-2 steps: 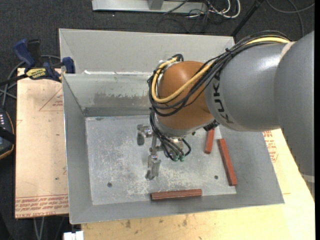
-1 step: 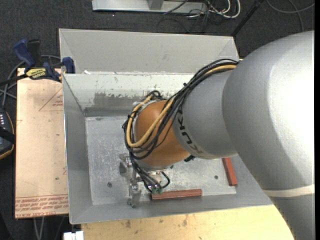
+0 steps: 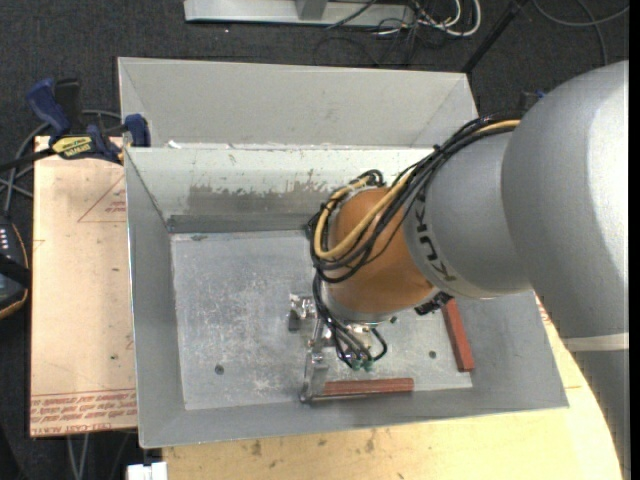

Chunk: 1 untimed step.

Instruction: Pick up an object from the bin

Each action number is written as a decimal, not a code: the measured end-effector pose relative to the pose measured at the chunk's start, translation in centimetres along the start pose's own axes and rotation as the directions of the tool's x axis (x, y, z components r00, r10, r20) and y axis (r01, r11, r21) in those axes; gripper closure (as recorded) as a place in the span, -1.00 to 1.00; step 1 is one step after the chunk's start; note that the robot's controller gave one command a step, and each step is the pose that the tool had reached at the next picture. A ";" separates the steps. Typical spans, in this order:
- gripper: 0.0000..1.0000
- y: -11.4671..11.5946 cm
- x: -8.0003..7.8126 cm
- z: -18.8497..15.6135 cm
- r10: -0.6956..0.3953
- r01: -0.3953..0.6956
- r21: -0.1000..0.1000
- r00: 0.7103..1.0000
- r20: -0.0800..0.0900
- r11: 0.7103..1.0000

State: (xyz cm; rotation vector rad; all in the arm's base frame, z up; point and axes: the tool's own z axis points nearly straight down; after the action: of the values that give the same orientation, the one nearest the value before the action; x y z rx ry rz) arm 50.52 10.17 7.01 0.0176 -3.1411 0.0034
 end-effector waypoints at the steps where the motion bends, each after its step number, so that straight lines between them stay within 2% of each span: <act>1: -1.00 -6.8 2.6 -4.4 -0.106 0.106 0.000 0.994 0.001 0.994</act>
Offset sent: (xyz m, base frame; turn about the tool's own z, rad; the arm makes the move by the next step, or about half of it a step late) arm -0.0255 -0.0645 0.0433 -0.1130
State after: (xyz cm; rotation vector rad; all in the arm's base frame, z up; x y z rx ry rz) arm 48.01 3.36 11.44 0.1840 -3.1367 0.0041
